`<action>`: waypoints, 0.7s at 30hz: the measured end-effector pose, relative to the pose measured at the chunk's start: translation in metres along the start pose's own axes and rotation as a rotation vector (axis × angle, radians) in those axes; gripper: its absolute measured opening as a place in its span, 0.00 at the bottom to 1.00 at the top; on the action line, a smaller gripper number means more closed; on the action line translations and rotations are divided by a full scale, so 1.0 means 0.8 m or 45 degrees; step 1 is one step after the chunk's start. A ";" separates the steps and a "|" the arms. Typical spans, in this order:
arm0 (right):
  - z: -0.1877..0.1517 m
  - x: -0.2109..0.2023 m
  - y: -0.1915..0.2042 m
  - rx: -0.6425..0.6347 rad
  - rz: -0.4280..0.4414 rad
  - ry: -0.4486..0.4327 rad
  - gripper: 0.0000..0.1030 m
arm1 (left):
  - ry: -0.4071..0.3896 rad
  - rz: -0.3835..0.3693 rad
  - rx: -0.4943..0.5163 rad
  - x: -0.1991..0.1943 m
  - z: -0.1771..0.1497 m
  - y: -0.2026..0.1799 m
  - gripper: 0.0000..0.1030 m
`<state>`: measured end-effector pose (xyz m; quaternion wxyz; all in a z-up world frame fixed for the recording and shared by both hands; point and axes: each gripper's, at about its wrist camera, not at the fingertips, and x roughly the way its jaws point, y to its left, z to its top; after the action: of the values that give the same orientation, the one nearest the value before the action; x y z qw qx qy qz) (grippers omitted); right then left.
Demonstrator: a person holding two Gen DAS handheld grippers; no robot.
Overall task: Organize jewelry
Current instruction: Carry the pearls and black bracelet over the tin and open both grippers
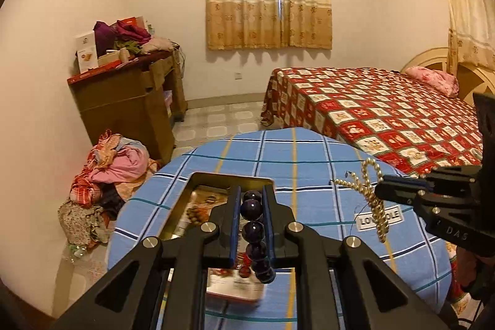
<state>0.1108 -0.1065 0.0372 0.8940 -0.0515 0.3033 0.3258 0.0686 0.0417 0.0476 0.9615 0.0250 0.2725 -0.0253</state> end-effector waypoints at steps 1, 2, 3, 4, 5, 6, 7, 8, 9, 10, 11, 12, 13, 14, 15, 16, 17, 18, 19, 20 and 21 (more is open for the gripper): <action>0.005 0.004 0.005 -0.013 0.010 -0.002 0.09 | 0.003 0.007 -0.002 0.002 0.000 0.004 0.13; 0.008 0.006 0.009 -0.024 0.014 -0.004 0.09 | 0.005 0.013 -0.003 0.002 -0.001 0.007 0.13; 0.013 0.010 0.015 -0.038 0.021 -0.006 0.09 | 0.007 0.021 -0.005 0.004 -0.002 0.011 0.13; 0.017 0.013 0.020 -0.051 0.030 -0.009 0.09 | 0.009 0.026 -0.008 0.006 -0.002 0.014 0.13; 0.020 0.016 0.023 -0.059 0.036 -0.010 0.09 | 0.011 0.032 -0.011 0.007 -0.002 0.018 0.13; 0.023 0.019 0.028 -0.071 0.044 -0.011 0.09 | 0.015 0.040 -0.018 0.010 -0.002 0.023 0.13; 0.025 0.021 0.032 -0.081 0.049 -0.012 0.09 | 0.017 0.044 -0.024 0.012 -0.003 0.026 0.13; 0.028 0.024 0.035 -0.089 0.056 -0.013 0.09 | 0.018 0.048 -0.028 0.012 -0.004 0.029 0.13; 0.030 0.027 0.039 -0.098 0.062 -0.013 0.09 | 0.020 0.053 -0.035 0.014 -0.004 0.032 0.13; 0.033 0.030 0.042 -0.106 0.067 -0.013 0.09 | 0.023 0.055 -0.041 0.017 -0.004 0.036 0.13; 0.035 0.034 0.046 -0.114 0.073 -0.013 0.09 | 0.024 0.057 -0.044 0.018 -0.004 0.038 0.13; 0.037 0.037 0.049 -0.120 0.076 -0.013 0.09 | 0.026 0.061 -0.047 0.020 -0.004 0.041 0.13; 0.038 0.039 0.051 -0.124 0.080 -0.013 0.09 | 0.029 0.064 -0.049 0.022 -0.004 0.043 0.13; 0.041 0.043 0.053 -0.127 0.085 -0.012 0.09 | 0.033 0.066 -0.051 0.024 -0.004 0.045 0.13; 0.044 0.047 0.054 -0.128 0.089 -0.010 0.09 | 0.039 0.069 -0.055 0.028 -0.005 0.048 0.13; 0.045 0.051 0.056 -0.131 0.091 -0.010 0.09 | 0.043 0.071 -0.058 0.030 -0.005 0.050 0.13; 0.046 0.052 0.057 -0.133 0.093 -0.009 0.09 | 0.048 0.074 -0.062 0.033 -0.006 0.054 0.13; 0.047 0.056 0.058 -0.134 0.096 -0.006 0.09 | 0.051 0.076 -0.064 0.034 -0.007 0.056 0.13; 0.047 0.059 0.059 -0.136 0.097 -0.004 0.09 | 0.055 0.080 -0.068 0.036 -0.008 0.059 0.13; 0.048 0.063 0.060 -0.136 0.097 -0.001 0.09 | 0.057 0.083 -0.072 0.038 -0.008 0.062 0.13; 0.047 0.064 0.062 -0.135 0.099 0.003 0.09 | 0.060 0.085 -0.077 0.039 -0.008 0.064 0.13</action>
<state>0.1309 -0.0286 0.0435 0.8764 -0.0874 0.2882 0.3758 0.0948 0.0923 0.0273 0.9554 0.0057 0.2947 0.0156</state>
